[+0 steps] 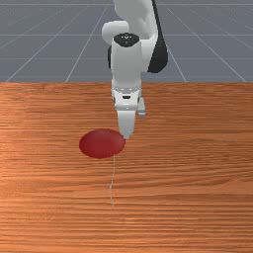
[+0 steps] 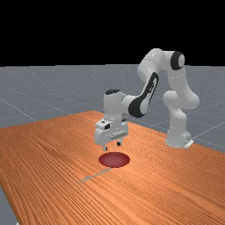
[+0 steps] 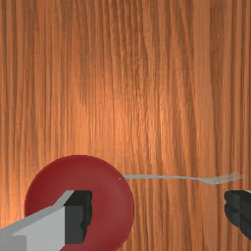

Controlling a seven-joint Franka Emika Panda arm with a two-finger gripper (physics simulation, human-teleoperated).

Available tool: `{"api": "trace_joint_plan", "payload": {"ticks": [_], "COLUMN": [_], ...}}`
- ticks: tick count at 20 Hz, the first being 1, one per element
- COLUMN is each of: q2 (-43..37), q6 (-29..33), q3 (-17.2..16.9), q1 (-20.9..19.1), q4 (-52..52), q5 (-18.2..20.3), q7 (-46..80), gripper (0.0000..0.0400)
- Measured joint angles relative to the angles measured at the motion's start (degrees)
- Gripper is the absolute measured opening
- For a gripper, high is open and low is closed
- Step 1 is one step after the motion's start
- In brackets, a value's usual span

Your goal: Put the fork on the plate

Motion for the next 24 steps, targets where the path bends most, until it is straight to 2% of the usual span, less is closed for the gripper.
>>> {"api": "trace_joint_plan", "payload": {"ticks": [1,2,3,5,6,7,8,10,12,15,20,24], "q2": [0.00,-0.15,-0.25,-0.37,-5.77,-9.33,-11.10,-12.02,-11.84,-11.87,-11.37,-4.12], "q6": [0.00,-0.09,-0.17,-0.27,0.01,-1.06,-2.67,-6.14,-8.74,-9.86,-9.24,-6.89], "q3": [0.00,-0.14,-0.22,-0.31,-1.59,-2.48,-3.22,-4.69,-6.09,-6.82,-6.77,-6.71], "q1": [0.00,0.11,0.17,0.21,1.52,2.70,3.56,4.38,4.36,3.71,3.77,3.57], "q4": [0.00,-0.23,-0.40,-0.55,-8.68,-13.58,-15.91,-17.09,-16.91,-16.99,-16.53,-7.40], "q5": [0.00,0.28,0.46,0.64,1.06,2.04,3.51,7.64,12.77,16.69,17.87,17.96], "q7": [0.00,1.10,1.77,2.42,13.33,23.74,33.54,51.78,67.31,74.80,76.68,76.78], "gripper": [0.0249,0.0308,0.0344,0.0379,0.0232,0.0142,0.0087,0.0033,0.0012,0.0003,0.0000,0.0000]}}
